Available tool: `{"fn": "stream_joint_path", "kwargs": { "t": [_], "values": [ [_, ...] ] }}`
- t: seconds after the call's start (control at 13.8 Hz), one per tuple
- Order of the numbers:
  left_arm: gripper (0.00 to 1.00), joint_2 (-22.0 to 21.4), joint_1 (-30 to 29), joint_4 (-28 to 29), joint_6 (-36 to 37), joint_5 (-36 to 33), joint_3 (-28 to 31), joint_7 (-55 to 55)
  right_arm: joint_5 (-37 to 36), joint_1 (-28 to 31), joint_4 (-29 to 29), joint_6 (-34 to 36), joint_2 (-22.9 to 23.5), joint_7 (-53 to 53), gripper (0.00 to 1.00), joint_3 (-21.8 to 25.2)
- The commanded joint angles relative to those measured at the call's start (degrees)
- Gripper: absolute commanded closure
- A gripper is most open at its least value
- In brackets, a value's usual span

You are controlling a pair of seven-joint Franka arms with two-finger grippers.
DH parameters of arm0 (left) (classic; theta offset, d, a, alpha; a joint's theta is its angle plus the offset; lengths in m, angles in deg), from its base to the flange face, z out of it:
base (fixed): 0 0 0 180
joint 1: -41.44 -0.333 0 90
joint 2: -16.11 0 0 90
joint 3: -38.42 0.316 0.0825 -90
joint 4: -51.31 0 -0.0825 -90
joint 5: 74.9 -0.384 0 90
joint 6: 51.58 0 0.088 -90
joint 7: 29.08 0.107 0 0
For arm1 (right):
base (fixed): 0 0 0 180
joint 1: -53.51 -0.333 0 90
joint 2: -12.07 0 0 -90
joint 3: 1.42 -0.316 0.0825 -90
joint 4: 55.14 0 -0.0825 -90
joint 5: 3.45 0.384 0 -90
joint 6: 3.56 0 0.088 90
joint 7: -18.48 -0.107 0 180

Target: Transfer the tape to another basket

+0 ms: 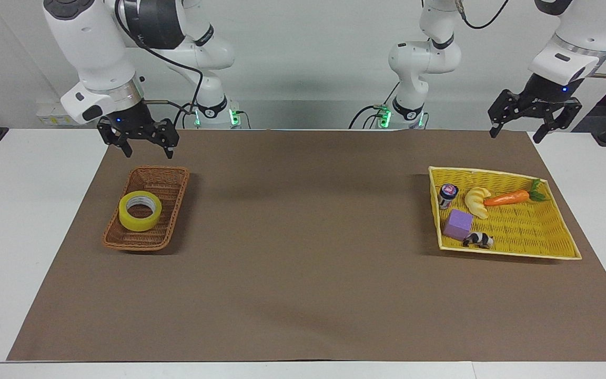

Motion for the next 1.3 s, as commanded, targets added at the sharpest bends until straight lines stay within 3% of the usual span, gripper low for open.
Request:
{"fn": "stream_joint_path", "kwargs": {
  "t": [0.0, 1.23],
  "values": [
    [0.0, -0.53, -0.1, -0.26, 1.1, -0.92, -0.23, 0.24, 0.77, -0.7, 0.87, 1.16, 0.36, 0.05, 0.0, 0.2],
    [0.0, -0.53, -0.1, -0.26, 1.1, -0.92, -0.23, 0.24, 1.81, 0.18, 1.83, 2.57, 0.71, 1.28, 0.0, 0.63]
  ]
}}
